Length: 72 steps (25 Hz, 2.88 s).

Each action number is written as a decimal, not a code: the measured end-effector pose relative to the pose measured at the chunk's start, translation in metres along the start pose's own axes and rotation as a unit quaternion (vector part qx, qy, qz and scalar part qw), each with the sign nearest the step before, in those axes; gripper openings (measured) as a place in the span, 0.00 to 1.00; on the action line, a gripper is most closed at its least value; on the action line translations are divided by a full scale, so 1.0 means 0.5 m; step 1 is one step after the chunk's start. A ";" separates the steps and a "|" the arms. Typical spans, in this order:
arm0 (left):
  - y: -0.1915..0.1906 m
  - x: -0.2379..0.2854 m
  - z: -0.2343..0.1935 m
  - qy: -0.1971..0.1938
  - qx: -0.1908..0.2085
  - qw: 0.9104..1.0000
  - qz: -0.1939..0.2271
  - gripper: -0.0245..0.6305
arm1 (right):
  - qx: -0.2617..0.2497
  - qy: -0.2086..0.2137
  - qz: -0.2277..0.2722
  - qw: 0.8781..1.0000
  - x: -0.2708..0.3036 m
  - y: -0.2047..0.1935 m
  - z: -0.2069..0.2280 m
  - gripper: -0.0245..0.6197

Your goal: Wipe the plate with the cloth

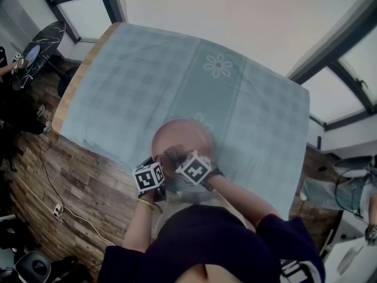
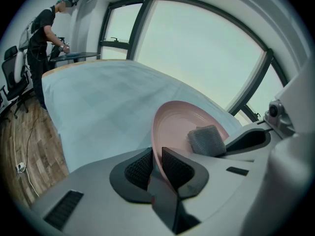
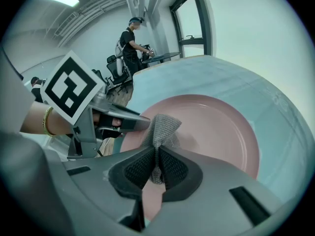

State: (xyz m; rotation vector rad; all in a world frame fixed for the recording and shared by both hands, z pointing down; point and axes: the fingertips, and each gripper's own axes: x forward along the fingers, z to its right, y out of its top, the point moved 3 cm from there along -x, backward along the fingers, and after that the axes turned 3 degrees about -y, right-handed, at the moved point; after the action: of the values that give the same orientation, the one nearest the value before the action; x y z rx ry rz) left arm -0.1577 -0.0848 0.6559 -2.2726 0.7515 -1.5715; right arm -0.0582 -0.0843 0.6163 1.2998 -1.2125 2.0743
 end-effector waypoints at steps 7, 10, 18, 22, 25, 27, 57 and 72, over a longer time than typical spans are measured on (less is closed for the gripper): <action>0.000 0.000 -0.001 -0.001 0.001 1.000 0.000 0.14 | 0.077 -0.038 0.013 0.996 -0.039 -0.019 0.104 0.09; -0.001 0.000 -0.003 -0.001 0.002 1.000 -0.001 0.14 | 0.089 -0.062 0.017 0.994 -0.051 -0.024 0.141 0.09; -0.002 -0.001 0.000 -0.002 0.004 1.000 -0.001 0.14 | 0.092 -0.121 -0.027 0.988 -0.055 -0.054 0.208 0.09; -0.002 0.001 0.000 -0.004 0.002 1.000 -0.002 0.14 | 0.088 -0.136 -0.061 0.985 -0.047 -0.075 0.223 0.09; -0.001 0.000 0.000 -0.005 0.003 1.000 -0.002 0.14 | 0.079 -0.150 -0.073 0.983 -0.048 -0.075 0.231 0.09; -0.001 -0.001 -0.001 -0.006 0.003 1.000 -0.001 0.14 | 0.076 -0.159 -0.084 0.981 -0.051 -0.078 0.236 0.09; -0.004 -0.001 -0.003 -0.002 0.007 1.000 0.002 0.14 | 0.056 -0.064 -0.093 0.992 -0.009 -0.129 0.065 0.09; -0.006 -0.006 0.002 0.003 0.012 1.000 0.007 0.15 | 0.090 -0.053 -0.065 0.992 -0.005 -0.117 0.018 0.09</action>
State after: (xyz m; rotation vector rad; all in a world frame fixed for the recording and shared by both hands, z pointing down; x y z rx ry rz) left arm -0.1566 -0.0806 0.6549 -2.2420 0.7448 -1.5739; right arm -0.0108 -0.0601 0.6425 1.5438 -0.9727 2.0823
